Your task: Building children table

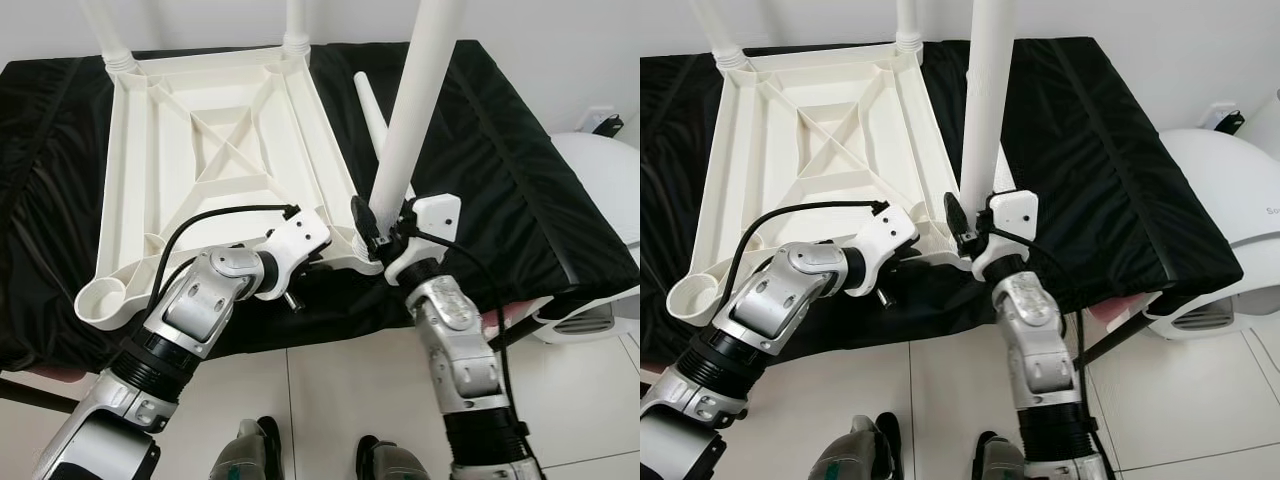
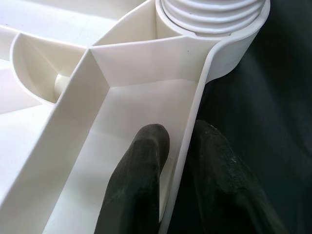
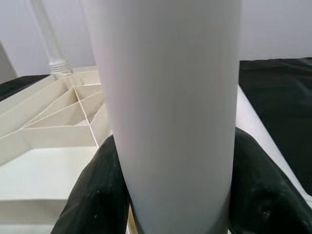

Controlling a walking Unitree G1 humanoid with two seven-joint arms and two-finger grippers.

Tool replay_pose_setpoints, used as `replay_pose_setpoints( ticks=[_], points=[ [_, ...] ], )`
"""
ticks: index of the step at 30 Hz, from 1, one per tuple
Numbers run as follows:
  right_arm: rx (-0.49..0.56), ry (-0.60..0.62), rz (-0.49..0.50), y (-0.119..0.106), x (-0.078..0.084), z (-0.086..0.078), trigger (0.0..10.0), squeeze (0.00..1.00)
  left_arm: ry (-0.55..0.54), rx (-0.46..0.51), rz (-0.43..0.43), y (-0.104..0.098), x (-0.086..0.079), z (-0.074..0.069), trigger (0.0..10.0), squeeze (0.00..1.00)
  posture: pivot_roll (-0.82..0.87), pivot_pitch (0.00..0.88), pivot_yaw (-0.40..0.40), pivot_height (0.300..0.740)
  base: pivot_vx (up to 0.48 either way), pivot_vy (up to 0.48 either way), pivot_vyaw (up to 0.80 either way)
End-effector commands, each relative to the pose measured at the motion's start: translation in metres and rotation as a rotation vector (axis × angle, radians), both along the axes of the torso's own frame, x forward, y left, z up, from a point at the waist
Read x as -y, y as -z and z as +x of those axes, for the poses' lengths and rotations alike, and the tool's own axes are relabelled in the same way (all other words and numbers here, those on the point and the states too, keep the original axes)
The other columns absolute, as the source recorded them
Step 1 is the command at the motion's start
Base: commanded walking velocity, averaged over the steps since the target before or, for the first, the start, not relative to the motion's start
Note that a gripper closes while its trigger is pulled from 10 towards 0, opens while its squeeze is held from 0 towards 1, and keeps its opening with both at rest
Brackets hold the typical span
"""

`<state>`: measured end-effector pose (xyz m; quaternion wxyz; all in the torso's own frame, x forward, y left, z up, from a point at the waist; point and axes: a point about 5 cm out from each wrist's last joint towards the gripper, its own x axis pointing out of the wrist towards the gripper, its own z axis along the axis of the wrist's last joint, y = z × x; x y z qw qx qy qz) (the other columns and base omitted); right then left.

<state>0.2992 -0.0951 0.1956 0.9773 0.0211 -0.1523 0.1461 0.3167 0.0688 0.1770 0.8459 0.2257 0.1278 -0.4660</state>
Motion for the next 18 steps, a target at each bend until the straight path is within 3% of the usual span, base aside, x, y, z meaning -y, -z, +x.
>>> replay_pose_setpoints(
  ticks=[1, 7, 14, 15, 17, 18],
  points=[
    [-0.098, 0.041, 0.01, 0.019, -0.005, 0.0, 10.0, 0.0, 0.031, 0.022, -0.014, -0.006, 0.006, -0.003, 10.0, 0.0, -0.05, 0.175, 0.031, 0.74, 0.0, 0.0, 0.0],
    [-0.126, 0.106, 0.016, 0.026, -0.019, -0.004, 10.0, 0.0, 0.032, 0.023, -0.01, -0.007, 0.005, -0.003, 10.0, 0.0, -0.04, 0.174, 0.036, 0.74, 0.0, 0.0, 0.0],
    [-0.13, 0.124, 0.031, 0.025, -0.02, -0.004, 10.0, 0.0, 0.028, 0.025, -0.006, -0.007, 0.004, -0.002, 10.0, 0.0, -0.04, 0.172, 0.035, 0.74, 0.0, 0.0, 0.0],
    [-0.131, 0.13, 0.04, 0.025, -0.019, -0.004, 10.0, 0.89, 0.029, 0.026, -0.006, -0.007, 0.004, -0.002, 10.0, 0.0, -0.04, 0.17, 0.034, 0.74, 0.0, 0.0, 0.0],
    [-0.131, 0.141, 0.049, 0.025, -0.017, -0.004, 10.0, 0.89, 0.029, 0.027, -0.007, -0.008, 0.004, -0.002, 10.0, 0.0, -0.04, 0.17, 0.034, 0.74, 0.0, 0.0, 0.0],
    [-0.128, 0.129, 0.058, 0.024, -0.017, -0.004, 10.0, 1.0, 0.029, 0.027, -0.008, -0.008, 0.004, -0.002, 10.0, 0.0, -0.04, 0.169, 0.032, 0.74, 0.0, 0.0, 0.0]
  ],
)
